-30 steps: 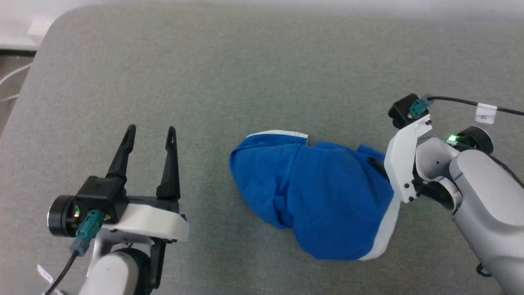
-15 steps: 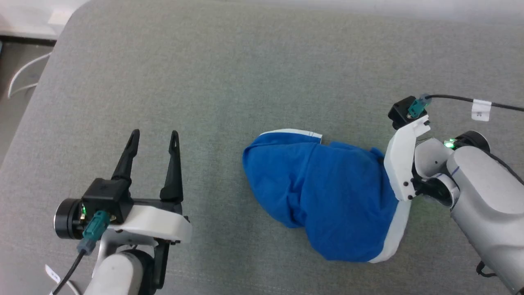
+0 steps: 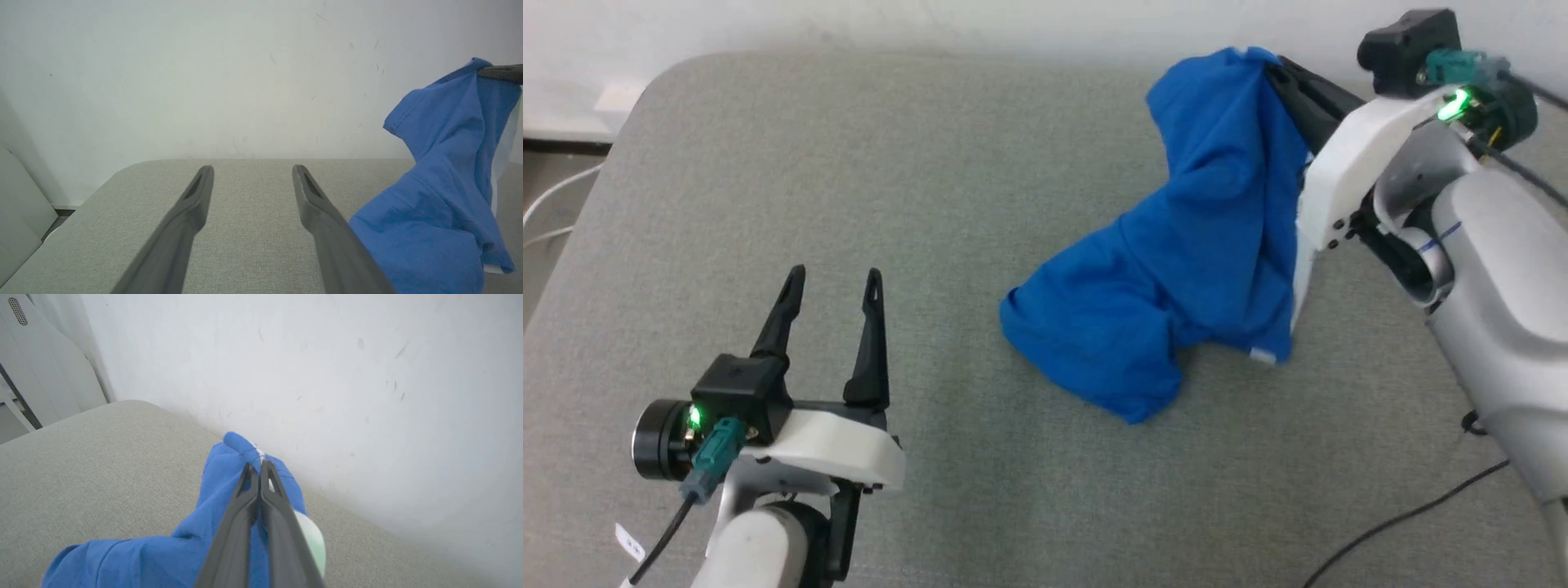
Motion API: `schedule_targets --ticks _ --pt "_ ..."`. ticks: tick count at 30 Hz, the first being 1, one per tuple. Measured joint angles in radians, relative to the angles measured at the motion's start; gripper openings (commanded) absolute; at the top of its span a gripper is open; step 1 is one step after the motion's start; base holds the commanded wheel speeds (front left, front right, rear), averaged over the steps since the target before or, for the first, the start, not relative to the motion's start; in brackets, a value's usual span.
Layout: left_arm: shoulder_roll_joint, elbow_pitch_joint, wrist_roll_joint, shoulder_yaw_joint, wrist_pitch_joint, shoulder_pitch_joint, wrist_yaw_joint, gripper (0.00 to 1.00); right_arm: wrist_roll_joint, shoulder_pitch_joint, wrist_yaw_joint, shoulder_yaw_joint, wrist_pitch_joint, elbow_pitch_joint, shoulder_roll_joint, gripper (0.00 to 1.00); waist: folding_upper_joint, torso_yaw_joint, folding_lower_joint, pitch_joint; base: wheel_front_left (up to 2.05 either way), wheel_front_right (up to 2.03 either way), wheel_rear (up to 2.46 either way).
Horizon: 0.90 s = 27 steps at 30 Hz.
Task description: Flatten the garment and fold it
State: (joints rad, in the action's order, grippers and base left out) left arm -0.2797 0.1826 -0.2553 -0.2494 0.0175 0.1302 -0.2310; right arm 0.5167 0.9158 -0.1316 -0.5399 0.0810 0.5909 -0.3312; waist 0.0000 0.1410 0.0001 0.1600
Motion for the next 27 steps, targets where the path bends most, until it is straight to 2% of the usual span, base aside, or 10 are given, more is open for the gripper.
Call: schedule_targets --ticks 5,11,15,16,17,18,22,27 --pt "-0.004 0.011 -0.002 -0.001 -0.010 -0.018 -0.009 1.00 -0.064 -0.199 0.000 0.025 -0.013 -0.159 -0.005 0.00 0.0000 -0.017 0.0000 -0.019 0.00 0.00 0.00" --pt "-0.012 0.018 -0.009 -0.004 -0.032 -0.048 -0.017 1.00 -0.157 -0.658 0.000 0.081 0.158 -0.420 0.002 0.00 0.0000 -0.043 -0.0001 -0.037 0.00 0.00 0.00" --pt "-0.017 0.025 -0.009 -0.009 -0.050 -0.052 -0.017 1.00 -0.238 -0.878 0.000 0.177 0.258 -0.581 0.059 0.00 0.0000 -0.062 -0.0002 -0.051 0.00 0.00 0.00" --pt "-0.019 0.026 -0.009 -0.010 -0.054 -0.053 -0.017 1.00 -0.255 -0.912 0.000 0.194 0.279 -0.615 0.076 0.09 0.0000 -0.067 -0.0002 -0.053 0.00 0.00 0.00" --pt "-0.020 0.027 -0.009 -0.012 -0.057 -0.056 -0.017 1.00 -0.271 -0.942 0.000 0.214 0.289 -0.649 0.095 0.70 0.0000 -0.071 -0.0001 -0.057 0.00 0.00 0.00" --pt "-0.022 0.029 -0.009 -0.013 -0.061 -0.058 -0.017 1.00 -0.280 -0.964 0.000 0.234 0.295 -0.682 0.114 1.00 0.0000 -0.075 -0.0002 -0.060 0.00 0.00 0.00" --pt "-0.028 0.033 -0.009 -0.012 -0.066 -0.062 -0.018 1.00 -0.289 -0.999 0.000 0.305 0.297 -0.814 0.184 1.00 0.0000 -0.083 -0.0002 -0.068 0.00 0.00 0.00" --pt "-0.035 0.039 -0.009 -0.007 -0.070 -0.063 -0.026 1.00 -0.247 -0.972 0.000 0.340 0.361 -0.905 0.201 1.00 0.0000 -0.088 -0.0002 -0.063 0.00 0.00 0.00"
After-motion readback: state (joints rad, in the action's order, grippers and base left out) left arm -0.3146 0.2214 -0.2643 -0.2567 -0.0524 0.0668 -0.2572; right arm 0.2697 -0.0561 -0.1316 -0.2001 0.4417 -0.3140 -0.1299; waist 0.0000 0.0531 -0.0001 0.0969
